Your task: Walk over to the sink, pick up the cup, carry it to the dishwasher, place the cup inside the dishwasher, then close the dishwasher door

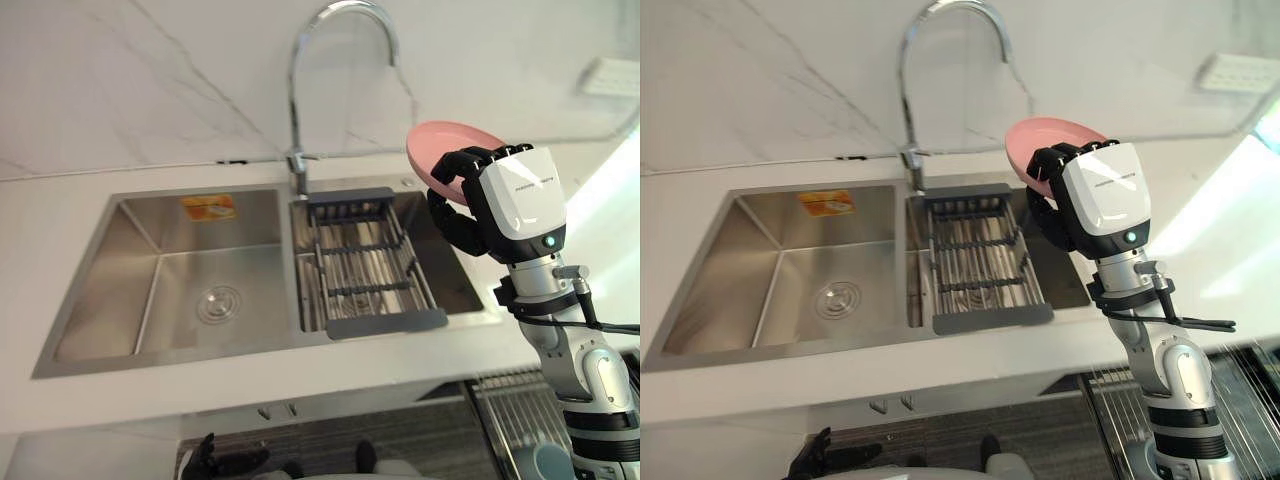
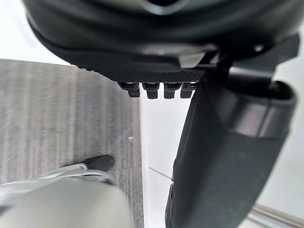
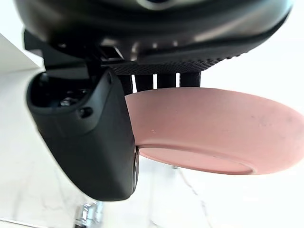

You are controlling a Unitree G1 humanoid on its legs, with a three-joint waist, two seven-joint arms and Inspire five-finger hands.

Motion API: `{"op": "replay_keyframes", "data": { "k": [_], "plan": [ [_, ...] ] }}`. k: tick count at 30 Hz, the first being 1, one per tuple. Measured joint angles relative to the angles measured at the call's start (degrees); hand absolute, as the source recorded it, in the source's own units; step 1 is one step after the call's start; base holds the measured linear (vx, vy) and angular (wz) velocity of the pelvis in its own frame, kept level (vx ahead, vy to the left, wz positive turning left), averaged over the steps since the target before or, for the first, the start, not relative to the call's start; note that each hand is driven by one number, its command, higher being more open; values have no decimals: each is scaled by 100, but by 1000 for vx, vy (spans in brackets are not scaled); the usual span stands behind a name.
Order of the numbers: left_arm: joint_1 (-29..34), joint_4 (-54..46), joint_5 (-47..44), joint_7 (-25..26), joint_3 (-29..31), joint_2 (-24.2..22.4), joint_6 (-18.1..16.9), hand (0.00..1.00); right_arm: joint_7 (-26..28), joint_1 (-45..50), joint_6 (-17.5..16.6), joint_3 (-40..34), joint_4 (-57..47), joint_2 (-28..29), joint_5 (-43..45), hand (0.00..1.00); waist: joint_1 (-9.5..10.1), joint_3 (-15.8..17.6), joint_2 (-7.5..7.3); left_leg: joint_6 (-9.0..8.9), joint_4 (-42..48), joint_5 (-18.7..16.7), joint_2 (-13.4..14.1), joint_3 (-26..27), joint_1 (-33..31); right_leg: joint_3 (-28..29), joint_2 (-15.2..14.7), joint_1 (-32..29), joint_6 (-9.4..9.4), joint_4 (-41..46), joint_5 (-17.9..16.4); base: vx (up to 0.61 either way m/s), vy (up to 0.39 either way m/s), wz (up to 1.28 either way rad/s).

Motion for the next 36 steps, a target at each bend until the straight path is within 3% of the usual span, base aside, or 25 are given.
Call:
{"op": "replay_keyframes", "data": {
  "k": [2,3,4,5,6,7,8,9,10,11,12,13,14,16,17,19,21,23,26,31,35,36],
  "plan": [
    [39,-73,-132,92,198,28,181,100,-1,-234,-11,138,132,-3,3,0,115,5,30,0,89,0,237,446,0,-1014,-550,94,-200,720,-147,-26,-14,-138],
    [82,-120,-215,165,289,71,216,100,2,-420,-7,214,275,-6,6,0,250,-2,5,-11,304,-22,455,770,-29,-1690,-1032,249,-443,1022,-47,-51,-187,-180],
    [141,-215,-259,208,324,139,262,100,2,-632,9,314,444,-31,6,0,362,-18,-68,-53,870,-213,699,999,-191,-2113,-1391,373,-889,966,927,-47,-176,-164],
    [133,-227,-274,265,357,184,337,100,-3,-744,29,376,510,-52,6,0,419,6,-88,-60,1169,-345,834,990,-344,-2241,-1303,280,-908,972,994,-210,-261,-162],
    [86,-218,-379,246,276,207,361,100,-8,-850,137,388,609,-114,3,0,542,-6,-148,-167,479,-321,388,614,-449,-2101,-1038,305,-838,176,1065,-262,-139,-126],
    [89,-201,-427,259,191,192,407,100,-7,-907,206,387,651,-166,2,0,561,-51,-79,-101,-19,37,282,615,-428,-2027,-775,414,-753,-290,1097,-397,-147,-144],
    [53,-147,-467,226,194,214,446,100,-28,-992,318,337,680,-289,1,0,617,2,-55,-12,-170,471,337,950,-363,-2294,-966,408,-796,383,403,-241,-79,-105],
    [-46,-120,-465,170,202,372,512,100,47,-960,364,344,763,-311,8,0,616,54,-257,-14,-9,462,341,1111,-379,-2472,-1275,555,-633,636,93,-171,-119,-91],
    [-75,-114,-466,114,199,435,520,100,116,-936,323,349,809,-339,7,0,623,48,-280,-31,61,452,415,1202,-382,-2553,-1299,660,-541,547,73,-92,-285,-77],
    [-99,-97,-463,66,213,534,591,100,197,-870,188,353,834,-463,14,0,637,47,-282,-46,254,445,631,1415,-379,-2588,-1204,910,-190,50,235,-73,-227,-70],
    [-91,-92,-469,53,220,571,619,100,211,-848,95,353,828,-563,24,0,635,38,-299,-56,350,439,708,1524,-383,-2533,-1144,1007,30,-278,418,-125,-383,-88],
    [-37,-52,-457,37,389,684,633,100,205,-765,-53,293,734,-863,85,0,618,16,-361,-317,565,366,844,1686,-418,-2267,-1023,1149,549,-797,770,-104,-376,-73],
    [2,-42,-382,16,458,801,633,100,187,-566,-175,38,599,-1070,140,0,599,26,-410,-419,734,373,941,1740,-475,-2211,-860,1290,797,-1294,628,-131,-441,-66],
    [126,-37,-253,-59,550,784,623,100,157,-385,-241,-231,571,-1204,233,0,491,-30,-356,-529,899,385,1070,1670,-649,-2086,-593,1299,957,-1816,594,-146,-307,-56],
    [221,22,-232,-76,648,648,613,100,157,-320,-233,-297,610,-1260,246,0,456,-108,-214,-607,944,332,1114,1241,-816,-1880,-422,1150,895,-1896,636,-167,-216,-75],
    [399,184,-241,-75,783,554,595,100,158,-311,-313,-255,684,-1263,243,0,473,-177,-100,-718,898,311,1114,925,-776,-1468,-247,1030,769,-2017,700,-115,-102,-110],
    [471,416,-252,-165,769,503,482,100,163,-311,-452,-232,690,-1262,245,0,429,-202,-62,-777,757,346,1105,926,-604,-1161,-151,971,710,-2104,716,-73,-69,-95],
    [369,625,-305,-281,758,426,287,100,180,-310,-569,-221,688,-1239,247,0,263,-221,-69,-831,563,396,1065,912,-463,-1031,-87,968,681,-2217,736,-53,-50,-43],
    [71,623,-487,-360,766,391,225,100,291,-183,-579,-248,636,-1035,356,0,104,-251,-90,-867,478,516,1028,905,-450,-992,-69,936,652,-2219,766,11,-9,-6],
    [-406,588,-495,-567,762,401,93,100,694,226,-715,-200,632,-458,335,0,15,-273,-74,-854,342,548,874,789,-486,-944,-166,854,684,-2195,837,61,47,-2],
    [-581,756,-805,-692,585,401,112,100,747,190,-696,-96,807,-412,330,0,-23,-258,1,-844,223,558,702,619,-684,-933,-303,617,759,-2187,900,25,77,1],
    [-637,850,-888,-742,406,363,109,100,744,65,-668,-91,989,-423,276,0,-24,-209,81,-816,206,565,638,577,-809,-941,-392,470,788,-2133,920,-15,92,7]
  ]
}}
